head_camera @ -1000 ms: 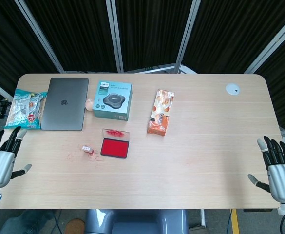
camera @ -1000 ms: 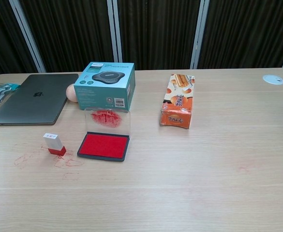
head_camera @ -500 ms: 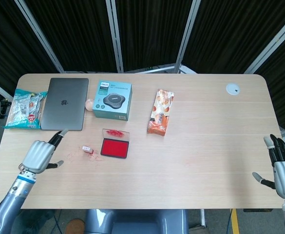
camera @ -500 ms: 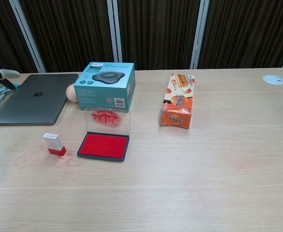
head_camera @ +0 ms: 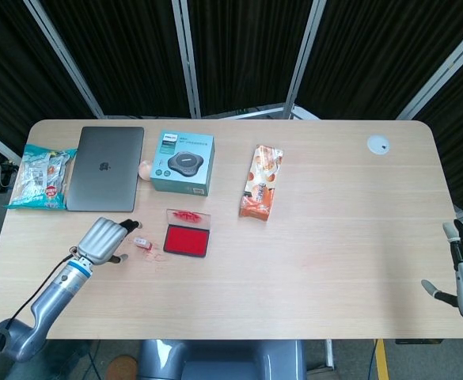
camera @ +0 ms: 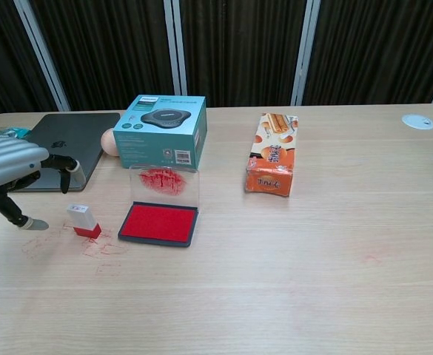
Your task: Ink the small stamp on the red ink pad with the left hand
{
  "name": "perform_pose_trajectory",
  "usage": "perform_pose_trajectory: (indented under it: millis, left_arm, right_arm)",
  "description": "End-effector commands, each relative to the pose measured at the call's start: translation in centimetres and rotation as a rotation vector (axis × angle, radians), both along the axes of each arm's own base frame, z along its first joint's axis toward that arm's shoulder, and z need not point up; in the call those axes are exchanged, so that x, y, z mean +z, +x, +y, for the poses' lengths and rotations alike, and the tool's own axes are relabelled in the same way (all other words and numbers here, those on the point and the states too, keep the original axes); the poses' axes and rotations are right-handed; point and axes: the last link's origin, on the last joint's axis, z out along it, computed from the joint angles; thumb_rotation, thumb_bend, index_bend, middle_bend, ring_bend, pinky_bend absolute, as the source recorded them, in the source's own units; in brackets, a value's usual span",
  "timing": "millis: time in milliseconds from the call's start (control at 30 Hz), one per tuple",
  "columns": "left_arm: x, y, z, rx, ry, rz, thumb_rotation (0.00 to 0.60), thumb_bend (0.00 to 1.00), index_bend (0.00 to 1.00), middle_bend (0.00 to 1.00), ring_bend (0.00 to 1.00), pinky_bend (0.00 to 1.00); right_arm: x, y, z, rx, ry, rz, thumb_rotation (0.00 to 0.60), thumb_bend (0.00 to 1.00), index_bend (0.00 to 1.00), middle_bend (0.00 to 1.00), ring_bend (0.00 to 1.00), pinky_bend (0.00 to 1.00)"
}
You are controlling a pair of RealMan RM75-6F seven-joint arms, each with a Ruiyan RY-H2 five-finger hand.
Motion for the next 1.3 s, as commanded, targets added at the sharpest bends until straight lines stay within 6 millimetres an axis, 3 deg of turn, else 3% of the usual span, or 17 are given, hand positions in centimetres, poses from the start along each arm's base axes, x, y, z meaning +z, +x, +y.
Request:
perform_pose_trajectory:
  millis: [33,433,1300]
  left_arm:
    - [-0.5,-0.1,0.1,-0.006,-0.012,0.022,0.600,0.14,0.32,0.40,0.85,0.94]
    - [-1.8,0.1,0.4,-0.054,0.007,0.055,0.600,0.30,0.34,0.40,0.84,0.93]
    - [-3.5,0.6,0.9,-0.060,0.001,0.075,0.600,0.32,0.39,0.43,0.84,0.93]
  right_arm:
    - [0.0,-0.1,0.0,-0.004,0.000,0.002,0.600,0.00,0.00,0.00,0.00,0.00]
    - [-0.1,-0.1,-0.1,-0.006,0.007,-0.001,0.600,0.00,0.00,0.00,0.00,0.00]
    - [0.1,-0.5,-0.3,-0.024,0.007,-0.010,0.600,0.00,0.00,0.00,0.00,0.00]
